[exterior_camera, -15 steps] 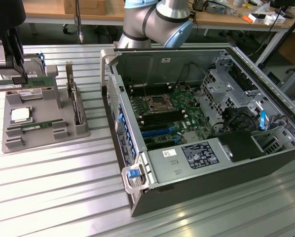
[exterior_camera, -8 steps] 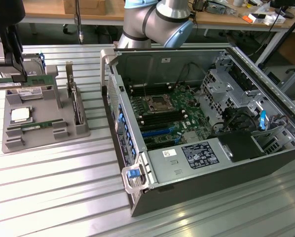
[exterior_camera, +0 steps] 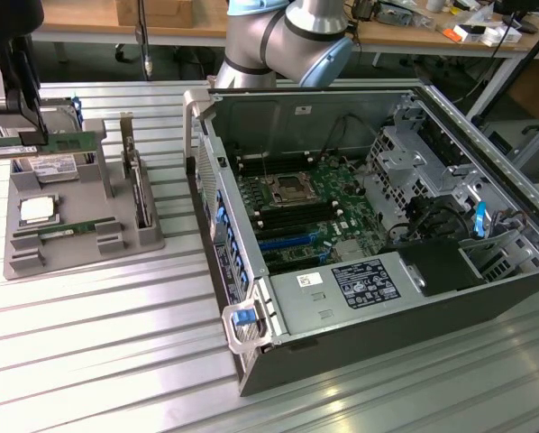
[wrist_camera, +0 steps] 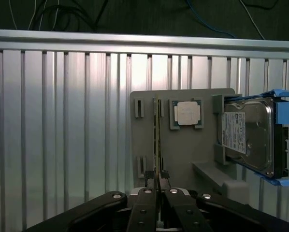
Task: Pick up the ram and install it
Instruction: 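Pick up the ram and move it above insertion slot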
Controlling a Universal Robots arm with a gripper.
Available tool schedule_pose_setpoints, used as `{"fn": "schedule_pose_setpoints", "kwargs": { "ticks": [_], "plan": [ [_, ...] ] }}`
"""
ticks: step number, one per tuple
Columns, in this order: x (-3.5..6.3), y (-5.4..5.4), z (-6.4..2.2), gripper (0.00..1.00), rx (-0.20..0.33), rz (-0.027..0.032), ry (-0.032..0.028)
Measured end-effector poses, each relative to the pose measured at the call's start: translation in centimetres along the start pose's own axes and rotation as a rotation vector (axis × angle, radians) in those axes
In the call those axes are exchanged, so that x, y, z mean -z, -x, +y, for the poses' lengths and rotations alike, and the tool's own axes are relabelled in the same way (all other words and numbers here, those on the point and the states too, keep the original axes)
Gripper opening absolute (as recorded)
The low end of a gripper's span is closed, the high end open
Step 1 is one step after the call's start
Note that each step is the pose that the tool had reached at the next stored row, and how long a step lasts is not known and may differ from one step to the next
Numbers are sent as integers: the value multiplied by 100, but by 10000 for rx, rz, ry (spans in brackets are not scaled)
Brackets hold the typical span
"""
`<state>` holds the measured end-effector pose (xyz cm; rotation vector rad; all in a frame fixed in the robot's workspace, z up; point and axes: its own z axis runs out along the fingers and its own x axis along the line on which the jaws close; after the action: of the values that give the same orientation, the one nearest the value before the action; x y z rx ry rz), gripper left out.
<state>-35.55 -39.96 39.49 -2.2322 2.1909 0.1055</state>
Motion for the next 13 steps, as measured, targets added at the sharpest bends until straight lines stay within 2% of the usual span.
{"fn": "schedule_pose_setpoints", "kwargs": {
  "ticks": [13],
  "plan": [
    [137, 8, 1, 13, 0, 0, 0]
  ]
}}
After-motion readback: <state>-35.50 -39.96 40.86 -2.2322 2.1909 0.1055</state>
